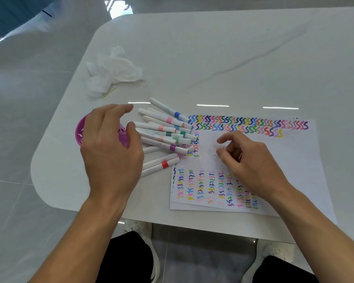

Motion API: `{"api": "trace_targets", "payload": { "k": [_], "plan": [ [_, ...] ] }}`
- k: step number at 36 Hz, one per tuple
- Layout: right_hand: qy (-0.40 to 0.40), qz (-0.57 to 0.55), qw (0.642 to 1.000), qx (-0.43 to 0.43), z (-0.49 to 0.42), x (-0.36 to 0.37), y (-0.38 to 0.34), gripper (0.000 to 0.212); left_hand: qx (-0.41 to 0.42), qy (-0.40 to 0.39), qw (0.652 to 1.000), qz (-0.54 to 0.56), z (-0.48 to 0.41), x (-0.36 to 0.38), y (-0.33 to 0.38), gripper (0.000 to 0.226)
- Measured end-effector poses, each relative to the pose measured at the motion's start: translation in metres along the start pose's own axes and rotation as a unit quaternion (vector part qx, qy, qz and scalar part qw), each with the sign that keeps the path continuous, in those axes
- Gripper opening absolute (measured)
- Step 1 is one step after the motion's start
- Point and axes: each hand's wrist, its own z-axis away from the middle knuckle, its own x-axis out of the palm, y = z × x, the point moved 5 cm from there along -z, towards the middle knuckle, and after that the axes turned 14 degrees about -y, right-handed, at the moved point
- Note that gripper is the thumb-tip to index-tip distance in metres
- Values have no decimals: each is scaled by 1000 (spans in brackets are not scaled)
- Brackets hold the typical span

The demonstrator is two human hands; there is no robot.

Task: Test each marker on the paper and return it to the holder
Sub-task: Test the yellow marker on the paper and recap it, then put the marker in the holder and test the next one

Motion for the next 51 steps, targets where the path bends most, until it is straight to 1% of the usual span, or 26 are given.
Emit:
{"api": "trace_targets", "payload": {
  "k": [4, 6, 9, 12, 15, 17, 21, 30, 33, 37, 42, 46, 48, 51],
  "plan": [
    [0, -5, 1000, -1, 1, -1, 0, 15, 97, 0, 995, -8, 1, 5, 14, 27],
    [1, -7, 1000, -1, 1, -1, 1, 14, 138, -26, 990, -1, 3, 12, 20, 24],
    [1, -14, 1000, -2, 0, -1, 1, 14, 183, -88, 979, 3, 6, 27, 30, 23],
    [0, -20, 1000, -5, 0, -1, 2, 14, 176, -171, 969, 4, 8, 42, 32, 23],
    [-2, -24, 1000, -5, 1, -1, 3, 13, 123, -260, 958, 7, 7, 57, 25, 26],
    [-2, -23, 1000, -4, 0, -2, 3, 14, 110, -280, 954, -1, 6, 63, 23, 28],
    [-2, -20, 1000, -1, 0, -2, 3, 14, 111, -279, 954, -3, 3, 68, 23, 28],
    [-3, -25, 1000, 4, 0, -3, 3, 14, 135, -266, 954, -31, 5, 76, 32, 17],
    [-4, -30, 1000, 3, 0, -3, 2, 14, 140, -259, 955, -23, 4, 74, 36, 14],
    [0, -31, 1000, 0, 0, -4, 0, 14, 170, -235, 957, 4, 4, 66, 48, 13],
    [10, -23, 1000, -10, 2, -7, -4, 13, 203, -202, 955, 72, 5, 56, 66, 12],
    [24, -33, 998, -39, 5, -12, -11, 17, 206, -200, 947, 144, 6, 54, 77, 16],
    [22, -47, 997, -63, 7, -14, -16, 23, 202, -202, 941, 182, 7, 53, 81, 20],
    [11, -59, 994, -97, 9, -15, -22, 39, 190, -203, 930, 239, 7, 54, 86, 26]
  ]
}}
